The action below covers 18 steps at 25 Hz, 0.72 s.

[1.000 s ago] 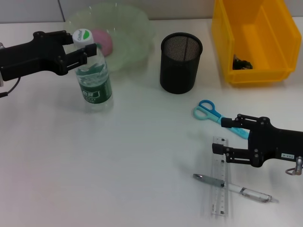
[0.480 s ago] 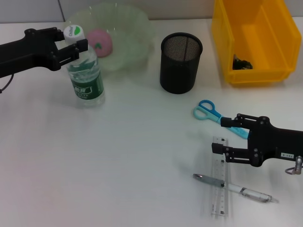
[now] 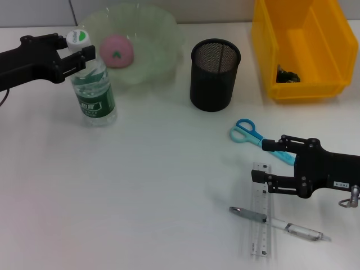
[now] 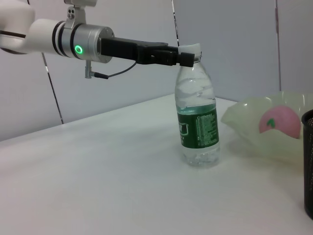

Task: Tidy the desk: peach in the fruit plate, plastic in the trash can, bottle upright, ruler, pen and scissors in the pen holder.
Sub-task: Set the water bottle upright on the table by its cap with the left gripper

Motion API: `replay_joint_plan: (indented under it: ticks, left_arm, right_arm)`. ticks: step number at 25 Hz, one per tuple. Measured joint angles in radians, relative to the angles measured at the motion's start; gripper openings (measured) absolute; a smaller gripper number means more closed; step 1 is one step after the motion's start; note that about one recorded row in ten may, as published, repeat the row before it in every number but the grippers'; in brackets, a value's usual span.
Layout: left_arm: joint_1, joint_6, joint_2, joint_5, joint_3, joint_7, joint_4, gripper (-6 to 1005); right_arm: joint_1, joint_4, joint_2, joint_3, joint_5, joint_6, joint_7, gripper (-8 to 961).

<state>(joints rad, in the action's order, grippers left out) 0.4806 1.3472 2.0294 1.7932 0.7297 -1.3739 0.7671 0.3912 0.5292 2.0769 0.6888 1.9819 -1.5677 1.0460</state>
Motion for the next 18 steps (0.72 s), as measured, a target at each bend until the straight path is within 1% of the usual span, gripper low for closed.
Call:
replay_joint_plan:
  ticks: [5,10,18]
  left_arm:
    - [-0.006,-0.010,0.000,0.000,-0.023,0.002,0.000,496]
    - [-0.008,-0.016,0.000,0.000,-0.027,0.004,0.000,497]
    - [-0.012,-0.040,0.007,0.000,-0.035,0.011,-0.003,501]
  right_arm:
    - [0.000,0.000,0.001,0.000,0.000,0.000,0.000,759]
    - [-0.001,0.000,0.001,0.000,-0.002,-0.003,0.000,759]
    - [-0.003,0.000,0.002,0.000,-0.004,-0.006,0.000,760]
